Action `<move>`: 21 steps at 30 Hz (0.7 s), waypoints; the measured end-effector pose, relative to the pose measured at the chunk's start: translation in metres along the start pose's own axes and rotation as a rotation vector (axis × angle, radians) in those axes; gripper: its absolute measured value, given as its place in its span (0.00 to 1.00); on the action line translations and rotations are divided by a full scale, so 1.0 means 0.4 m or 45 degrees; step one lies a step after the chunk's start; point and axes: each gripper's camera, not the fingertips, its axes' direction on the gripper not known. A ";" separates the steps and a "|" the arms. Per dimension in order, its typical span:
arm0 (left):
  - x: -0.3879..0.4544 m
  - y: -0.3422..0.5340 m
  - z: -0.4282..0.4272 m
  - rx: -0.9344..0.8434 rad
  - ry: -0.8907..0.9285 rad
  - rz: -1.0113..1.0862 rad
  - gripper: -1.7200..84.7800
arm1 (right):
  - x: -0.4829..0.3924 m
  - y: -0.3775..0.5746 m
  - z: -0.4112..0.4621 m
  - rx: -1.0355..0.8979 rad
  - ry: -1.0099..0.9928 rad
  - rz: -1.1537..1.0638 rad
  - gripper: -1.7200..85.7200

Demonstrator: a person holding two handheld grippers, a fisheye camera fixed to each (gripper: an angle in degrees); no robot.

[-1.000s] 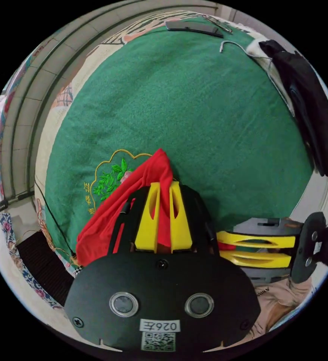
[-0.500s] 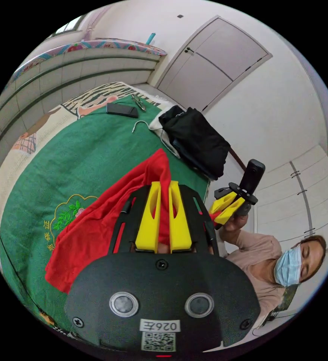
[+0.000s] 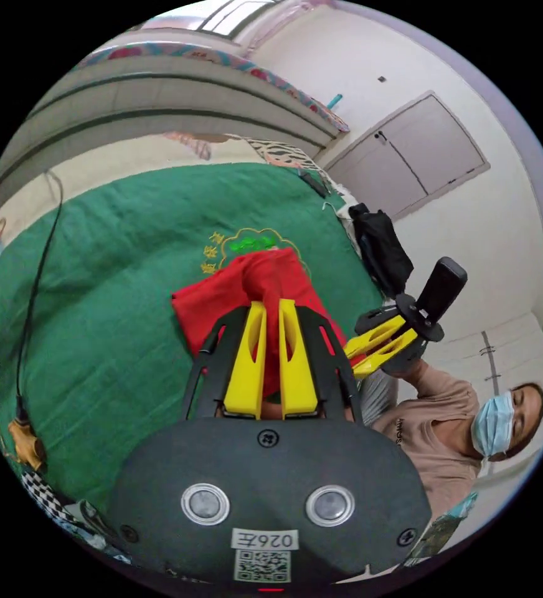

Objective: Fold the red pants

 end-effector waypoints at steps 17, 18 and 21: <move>0.203 0.367 0.056 0.213 -0.500 0.383 0.01 | 0.135 0.185 0.097 -0.284 0.076 0.057 0.01; 0.191 0.373 0.112 0.036 -0.643 0.384 0.01 | 0.144 0.190 0.118 -0.292 0.080 0.047 0.01; 0.191 0.438 0.054 0.226 -0.550 0.262 0.01 | 0.144 0.183 0.092 -0.239 0.015 0.061 0.01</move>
